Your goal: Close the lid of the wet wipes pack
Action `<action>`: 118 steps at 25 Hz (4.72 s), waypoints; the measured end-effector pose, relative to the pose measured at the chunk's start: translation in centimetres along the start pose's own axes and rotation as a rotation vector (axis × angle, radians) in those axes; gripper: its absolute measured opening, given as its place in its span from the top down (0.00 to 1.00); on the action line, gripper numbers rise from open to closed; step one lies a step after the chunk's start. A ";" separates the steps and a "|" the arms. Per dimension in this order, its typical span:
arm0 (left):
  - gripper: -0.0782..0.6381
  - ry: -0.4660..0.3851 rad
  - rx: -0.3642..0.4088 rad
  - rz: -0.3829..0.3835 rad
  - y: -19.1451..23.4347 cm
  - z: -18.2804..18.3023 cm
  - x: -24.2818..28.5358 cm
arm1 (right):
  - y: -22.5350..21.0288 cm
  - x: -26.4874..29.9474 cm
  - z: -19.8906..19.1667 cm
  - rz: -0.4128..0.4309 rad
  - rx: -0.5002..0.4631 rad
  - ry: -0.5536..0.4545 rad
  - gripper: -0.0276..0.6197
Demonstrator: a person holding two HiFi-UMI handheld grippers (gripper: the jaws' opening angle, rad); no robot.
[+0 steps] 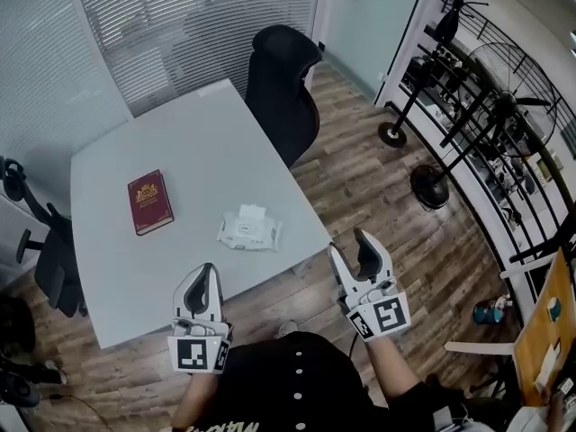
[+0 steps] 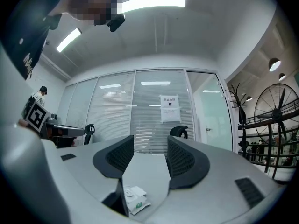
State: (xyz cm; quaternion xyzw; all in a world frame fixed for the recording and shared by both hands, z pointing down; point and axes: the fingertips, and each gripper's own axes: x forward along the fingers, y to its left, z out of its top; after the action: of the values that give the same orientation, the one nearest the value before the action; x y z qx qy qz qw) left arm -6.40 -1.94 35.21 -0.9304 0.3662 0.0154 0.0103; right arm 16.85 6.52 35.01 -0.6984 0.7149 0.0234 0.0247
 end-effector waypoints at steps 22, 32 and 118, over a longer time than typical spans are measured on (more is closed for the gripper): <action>0.88 0.022 0.016 0.052 3.0 -1.4 3.0 | -1.2 5.6 -1.6 0.048 0.015 0.011 0.62; 0.88 0.013 -0.001 0.028 6.9 -1.1 7.3 | -1.5 10.5 -1.6 0.030 -0.002 0.029 0.62; 0.88 0.253 -0.023 0.521 7.4 -4.8 4.3 | 2.9 24.3 -35.1 0.578 0.324 0.803 0.62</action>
State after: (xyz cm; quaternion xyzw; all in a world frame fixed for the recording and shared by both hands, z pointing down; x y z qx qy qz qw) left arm -8.16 -10.46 39.83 -0.7996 0.5910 -0.0945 -0.0503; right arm 13.28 -20.05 68.40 -0.4140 0.8261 -0.3512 -0.1512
